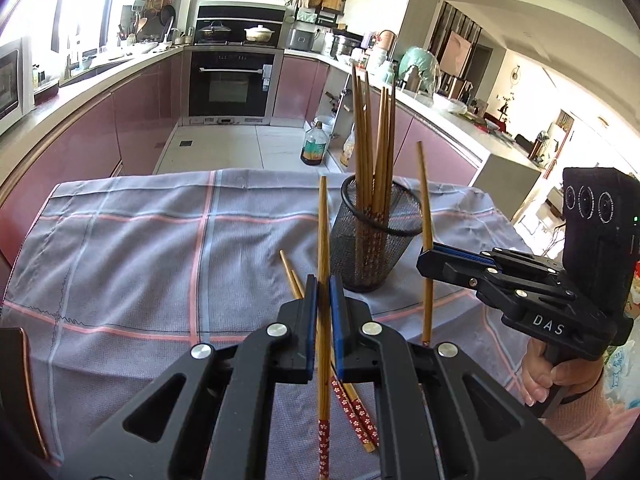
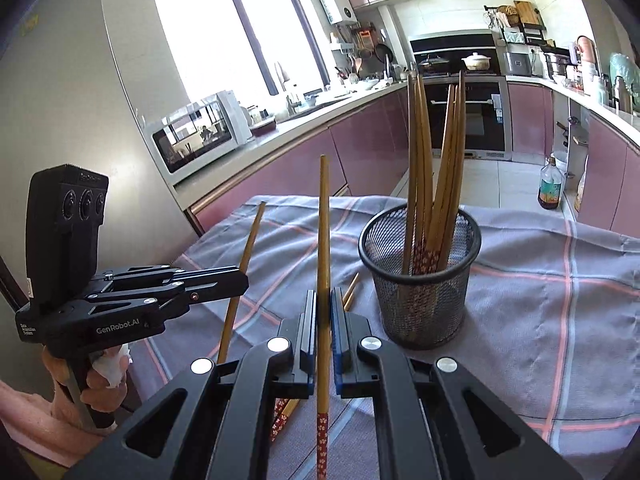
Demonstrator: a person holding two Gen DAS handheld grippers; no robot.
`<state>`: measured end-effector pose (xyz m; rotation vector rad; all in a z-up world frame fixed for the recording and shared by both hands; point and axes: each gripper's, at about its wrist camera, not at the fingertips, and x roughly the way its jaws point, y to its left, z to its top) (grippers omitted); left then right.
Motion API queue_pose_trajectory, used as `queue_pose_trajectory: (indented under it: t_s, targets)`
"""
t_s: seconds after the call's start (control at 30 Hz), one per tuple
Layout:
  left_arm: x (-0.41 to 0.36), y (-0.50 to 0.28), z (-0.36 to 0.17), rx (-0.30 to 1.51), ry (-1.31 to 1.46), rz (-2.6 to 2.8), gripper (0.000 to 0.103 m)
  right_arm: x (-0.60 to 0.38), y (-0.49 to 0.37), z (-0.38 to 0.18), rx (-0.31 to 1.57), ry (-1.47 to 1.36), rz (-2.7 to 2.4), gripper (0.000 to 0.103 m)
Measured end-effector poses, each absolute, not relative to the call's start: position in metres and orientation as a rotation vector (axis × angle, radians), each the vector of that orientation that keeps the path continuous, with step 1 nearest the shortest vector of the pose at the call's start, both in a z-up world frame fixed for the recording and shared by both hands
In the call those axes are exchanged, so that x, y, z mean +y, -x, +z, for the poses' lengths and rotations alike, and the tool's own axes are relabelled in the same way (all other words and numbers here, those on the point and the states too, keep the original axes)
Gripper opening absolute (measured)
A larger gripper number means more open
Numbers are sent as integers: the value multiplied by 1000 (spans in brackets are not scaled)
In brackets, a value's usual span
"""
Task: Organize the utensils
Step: 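Raise the right tool's chopstick upright over the mesh cup while the left tool carries its own, then lower the right tool's chopstick into the mesh cup and open while the left tool releases its own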
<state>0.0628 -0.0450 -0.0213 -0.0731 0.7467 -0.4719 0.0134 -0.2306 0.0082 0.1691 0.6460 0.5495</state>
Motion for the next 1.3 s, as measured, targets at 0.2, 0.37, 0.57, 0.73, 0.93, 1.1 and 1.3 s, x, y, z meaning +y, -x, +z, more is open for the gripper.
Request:
queue_pose_trajectory:
  t_s: [0.2, 0.37, 0.57, 0.73, 0.93, 1.1, 1.3]
  targets:
    - [-37, -57, 4, 685, 101, -480, 7, -240, -11, 25, 585, -177, 534, 5]
    - [-34, -54, 26, 630, 123, -491, 7, -250, -12, 39, 540, -173, 523, 5]
    - [-36, -54, 57, 556, 134, -508, 7, -258, -15, 56, 484, -160, 511, 5]
    - [-43, -58, 78, 506, 137, -518, 7, -264, -16, 72, 437, -144, 497, 5]
    - [-53, -69, 101, 469, 136, -530, 7, -274, -20, 91, 380, -134, 475, 5]
    - [-64, -77, 119, 435, 129, -542, 7, -281, -26, 104, 343, -132, 456, 5]
    - [-86, -91, 130, 435, 98, -542, 7, -286, -40, 103, 345, -127, 422, 5]
